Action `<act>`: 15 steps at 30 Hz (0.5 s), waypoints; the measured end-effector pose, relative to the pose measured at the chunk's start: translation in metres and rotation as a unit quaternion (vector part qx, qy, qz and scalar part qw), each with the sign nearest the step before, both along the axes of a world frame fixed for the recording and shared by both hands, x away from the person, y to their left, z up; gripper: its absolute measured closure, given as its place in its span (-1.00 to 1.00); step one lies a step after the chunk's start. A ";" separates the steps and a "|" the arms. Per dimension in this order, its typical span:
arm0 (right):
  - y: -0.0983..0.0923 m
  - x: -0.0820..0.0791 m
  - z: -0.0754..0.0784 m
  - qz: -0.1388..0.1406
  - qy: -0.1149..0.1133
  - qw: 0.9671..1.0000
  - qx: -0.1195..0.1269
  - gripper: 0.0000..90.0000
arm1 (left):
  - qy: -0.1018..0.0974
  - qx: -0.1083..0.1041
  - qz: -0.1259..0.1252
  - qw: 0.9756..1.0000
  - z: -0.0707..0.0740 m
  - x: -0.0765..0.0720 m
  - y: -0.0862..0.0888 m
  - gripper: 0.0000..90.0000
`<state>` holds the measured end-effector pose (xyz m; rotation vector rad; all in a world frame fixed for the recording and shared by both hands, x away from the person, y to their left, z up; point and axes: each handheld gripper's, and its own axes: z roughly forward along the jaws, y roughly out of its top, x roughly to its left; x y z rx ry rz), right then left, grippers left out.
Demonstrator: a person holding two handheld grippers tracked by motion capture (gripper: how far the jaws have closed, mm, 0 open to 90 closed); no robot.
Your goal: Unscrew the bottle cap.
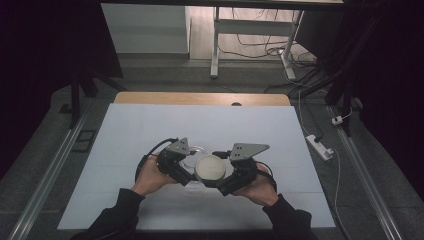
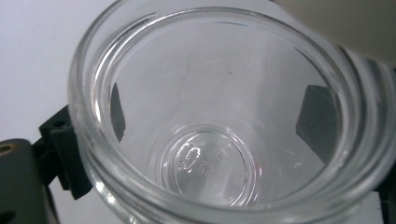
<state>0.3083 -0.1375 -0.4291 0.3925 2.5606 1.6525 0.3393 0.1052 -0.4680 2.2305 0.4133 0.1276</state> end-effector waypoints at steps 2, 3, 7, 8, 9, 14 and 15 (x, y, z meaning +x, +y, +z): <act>0.000 0.000 -0.001 -0.001 0.001 1.000 0.001 -0.84 | -0.001 0.001 0.006 1.000 0.000 0.002 0.002 -0.85; 0.000 -0.001 -0.001 -0.004 0.003 1.000 0.000 -0.84 | -0.001 0.001 0.010 1.000 -0.001 0.003 0.003 -0.85; -0.001 -0.004 -0.003 -0.011 0.004 1.000 -0.001 -0.84 | 0.001 -0.001 0.026 1.000 -0.002 0.008 0.007 -0.85; -0.001 -0.005 -0.003 -0.011 0.005 1.000 0.000 -0.84 | 0.002 -0.004 0.031 1.000 -0.003 0.009 0.007 -0.85; -0.001 -0.005 -0.003 -0.011 0.005 1.000 0.000 -0.84 | 0.001 -0.004 0.034 0.999 -0.002 0.011 0.008 -0.85; -0.001 -0.009 -0.008 -0.013 0.006 1.000 -0.005 -0.84 | 0.001 -0.007 0.048 0.999 -0.003 0.019 0.010 -0.85; -0.001 -0.010 -0.009 -0.014 0.006 1.000 -0.006 -0.84 | 0.001 -0.007 0.050 0.999 -0.003 0.020 0.010 -0.85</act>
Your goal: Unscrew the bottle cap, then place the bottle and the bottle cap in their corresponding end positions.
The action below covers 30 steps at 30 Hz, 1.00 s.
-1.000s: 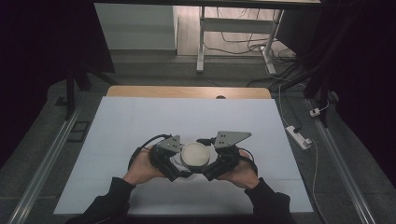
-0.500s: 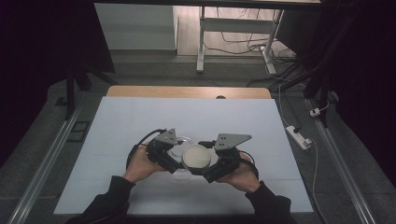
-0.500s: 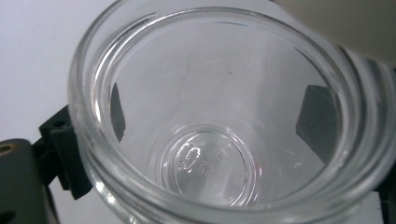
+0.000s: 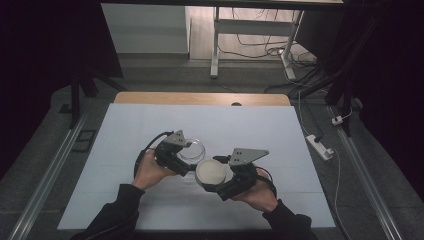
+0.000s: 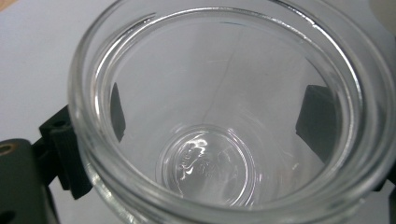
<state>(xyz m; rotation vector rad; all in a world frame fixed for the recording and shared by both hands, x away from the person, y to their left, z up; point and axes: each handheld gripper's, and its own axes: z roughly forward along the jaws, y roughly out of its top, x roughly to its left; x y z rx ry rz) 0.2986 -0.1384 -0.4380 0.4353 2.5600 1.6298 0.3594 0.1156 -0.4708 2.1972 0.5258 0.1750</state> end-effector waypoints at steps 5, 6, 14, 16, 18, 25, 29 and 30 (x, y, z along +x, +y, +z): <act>0.000 -0.002 -0.004 -0.002 0.002 1.000 -0.005 -0.84 | 0.000 0.002 0.007 1.000 -0.001 0.007 -0.002 -0.85; 0.001 -0.002 -0.005 -0.002 0.003 1.000 -0.004 -0.84 | 0.000 0.002 0.009 1.000 -0.001 0.008 -0.003 -0.85; 0.003 -0.006 -0.012 -0.003 -0.001 1.000 -0.015 -0.84 | -0.007 -0.002 0.019 1.000 0.002 0.019 -0.005 -0.85; 0.003 -0.007 -0.015 -0.005 -0.001 1.000 -0.018 -0.84 | -0.010 -0.002 0.022 1.000 0.003 0.021 -0.006 -0.85; 0.003 -0.008 -0.018 -0.006 0.001 1.000 -0.020 -0.84 | -0.011 -0.002 0.024 1.000 0.004 0.024 -0.006 -0.85; 0.005 -0.008 -0.028 -0.006 0.003 1.000 -0.028 -0.84 | -0.014 -0.004 0.031 0.999 0.005 0.034 -0.010 -0.85; 0.006 -0.007 -0.034 -0.007 0.003 0.999 -0.034 -0.84 | -0.018 -0.003 0.036 0.999 0.004 0.039 -0.012 -0.85; 0.006 -0.007 -0.036 -0.007 0.003 0.999 -0.035 -0.84 | -0.018 -0.003 0.038 0.999 0.004 0.041 -0.013 -0.85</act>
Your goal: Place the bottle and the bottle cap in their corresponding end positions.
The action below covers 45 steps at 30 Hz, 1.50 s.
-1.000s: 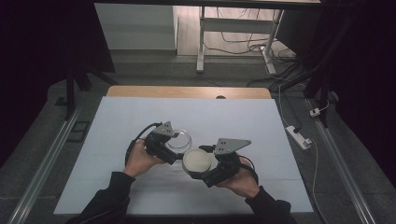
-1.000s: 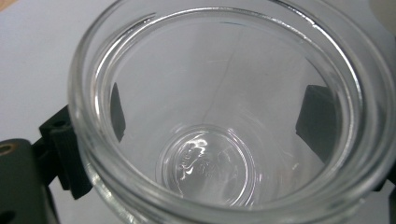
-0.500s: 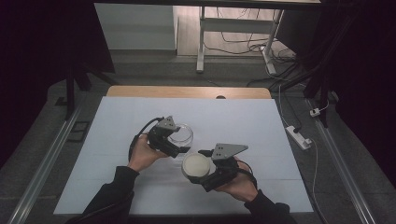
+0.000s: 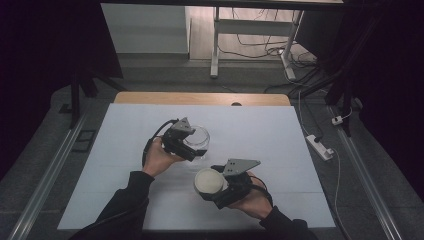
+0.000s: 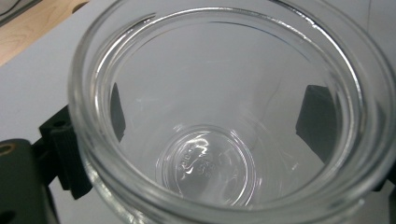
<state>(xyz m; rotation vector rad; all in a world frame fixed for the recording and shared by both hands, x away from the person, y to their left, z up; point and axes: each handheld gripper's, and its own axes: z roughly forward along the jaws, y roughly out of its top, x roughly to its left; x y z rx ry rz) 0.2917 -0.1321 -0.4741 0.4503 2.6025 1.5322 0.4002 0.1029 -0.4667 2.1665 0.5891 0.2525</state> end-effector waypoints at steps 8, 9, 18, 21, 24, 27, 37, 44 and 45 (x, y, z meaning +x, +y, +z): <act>0.003 0.003 -0.016 -0.004 -0.002 1.000 -0.018 -0.84 | -0.003 0.007 0.006 1.000 -0.001 0.012 -0.006 -0.85; 0.004 0.003 -0.018 -0.005 0.000 1.000 -0.019 -0.84 | -0.003 0.008 0.006 1.000 -0.001 0.013 -0.007 -0.85; 0.014 0.006 -0.033 -0.004 -0.004 0.999 -0.042 -0.84 | -0.003 0.005 0.015 1.000 -0.008 0.025 -0.012 -0.85; 0.017 0.007 -0.037 -0.004 -0.006 0.999 -0.051 -0.84 | -0.003 0.010 0.019 1.000 -0.011 0.029 -0.014 -0.85; 0.018 0.008 -0.040 -0.007 -0.007 0.999 -0.054 -0.84 | -0.001 0.009 0.023 1.000 -0.014 0.034 -0.016 -0.85; 0.020 0.010 -0.043 -0.009 -0.007 0.998 -0.057 -0.84 | 0.001 0.008 0.027 1.000 -0.017 0.037 -0.018 -0.85; 0.027 0.016 -0.055 -0.012 -0.003 0.997 -0.079 -0.84 | 0.002 0.010 0.035 0.999 -0.028 0.045 -0.021 -0.85; 0.030 0.021 -0.060 -0.020 -0.004 0.995 -0.097 -0.85 | -0.002 0.011 0.044 0.999 -0.033 0.048 -0.022 -0.85; 0.031 0.021 -0.061 -0.019 -0.004 0.995 -0.101 -0.85 | -0.003 0.012 0.046 0.999 -0.033 0.048 -0.022 -0.85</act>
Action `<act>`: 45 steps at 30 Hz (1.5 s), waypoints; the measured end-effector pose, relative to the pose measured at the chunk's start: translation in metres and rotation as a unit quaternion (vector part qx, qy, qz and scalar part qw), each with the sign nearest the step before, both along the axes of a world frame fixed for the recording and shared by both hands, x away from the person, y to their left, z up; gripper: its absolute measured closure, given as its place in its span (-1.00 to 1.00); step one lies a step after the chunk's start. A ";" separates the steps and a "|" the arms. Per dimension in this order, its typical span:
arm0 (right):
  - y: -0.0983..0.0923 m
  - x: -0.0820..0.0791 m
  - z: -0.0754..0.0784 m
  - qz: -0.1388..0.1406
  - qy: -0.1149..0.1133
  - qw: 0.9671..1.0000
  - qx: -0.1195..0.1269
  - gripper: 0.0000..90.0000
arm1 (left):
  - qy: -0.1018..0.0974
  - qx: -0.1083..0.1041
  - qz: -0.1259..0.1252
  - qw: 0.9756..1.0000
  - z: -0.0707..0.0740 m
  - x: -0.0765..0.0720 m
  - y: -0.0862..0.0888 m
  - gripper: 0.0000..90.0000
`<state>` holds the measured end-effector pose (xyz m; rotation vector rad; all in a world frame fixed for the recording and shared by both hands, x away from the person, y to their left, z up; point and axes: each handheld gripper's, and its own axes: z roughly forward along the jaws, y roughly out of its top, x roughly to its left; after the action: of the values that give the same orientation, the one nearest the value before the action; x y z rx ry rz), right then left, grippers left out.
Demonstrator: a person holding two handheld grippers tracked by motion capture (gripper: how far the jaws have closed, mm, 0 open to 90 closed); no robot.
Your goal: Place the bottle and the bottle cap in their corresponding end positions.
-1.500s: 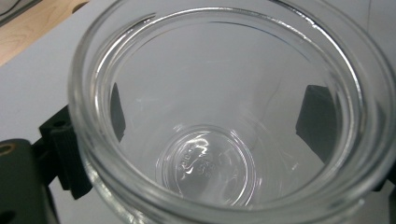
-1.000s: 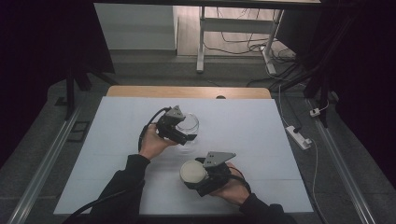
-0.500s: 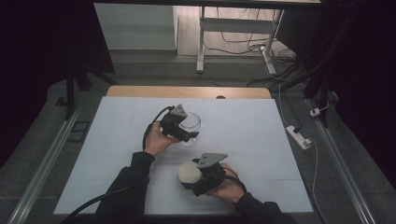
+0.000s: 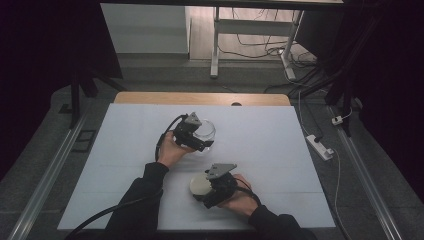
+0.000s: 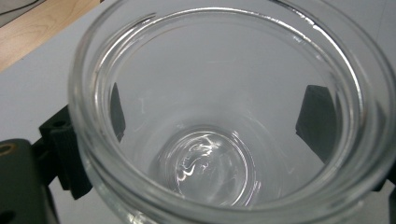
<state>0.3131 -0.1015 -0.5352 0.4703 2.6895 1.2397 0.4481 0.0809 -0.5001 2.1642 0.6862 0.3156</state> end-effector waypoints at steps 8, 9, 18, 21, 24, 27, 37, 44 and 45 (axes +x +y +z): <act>0.003 0.002 -0.004 0.005 0.007 1.000 -0.019 -0.85 | -0.002 0.000 0.003 1.000 -0.005 0.000 0.000 -0.85; 0.003 0.002 -0.004 0.004 0.007 1.000 -0.021 -0.84 | -0.003 -0.001 0.002 1.000 -0.005 0.000 0.000 -0.85; 0.003 0.004 -0.004 -0.001 0.016 1.000 -0.023 -0.85 | 0.001 -0.012 0.009 1.000 -0.008 0.000 0.003 -0.86; 0.003 0.003 -0.004 -0.002 0.018 1.000 -0.022 -0.85 | 0.004 0.000 0.014 1.000 -0.008 -0.001 0.000 -0.88; 0.003 0.004 -0.004 -0.001 0.020 1.000 -0.018 -0.87 | 0.013 0.007 0.011 1.000 -0.007 -0.001 -0.002 -0.95; 0.002 0.003 -0.002 -0.001 0.020 1.000 -0.014 -0.88 | 0.027 -0.002 0.010 1.000 -0.007 0.000 0.001 -0.99; 0.001 0.002 0.004 0.001 0.020 1.000 -0.004 -0.93 | 0.047 -0.005 0.007 0.999 -0.008 -0.004 0.009 -1.00; -0.001 0.003 0.007 0.001 0.023 1.000 0.002 -0.96 | 0.053 -0.003 0.007 0.999 -0.009 -0.010 0.016 -1.00; -0.002 0.003 0.008 0.001 0.024 1.000 0.003 -0.97 | 0.053 -0.003 0.007 0.999 -0.009 -0.012 0.018 -1.00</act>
<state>0.3159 -0.1031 -0.5277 0.5039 2.7265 1.2533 0.4365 0.0986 -0.5095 2.1824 0.7617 0.2070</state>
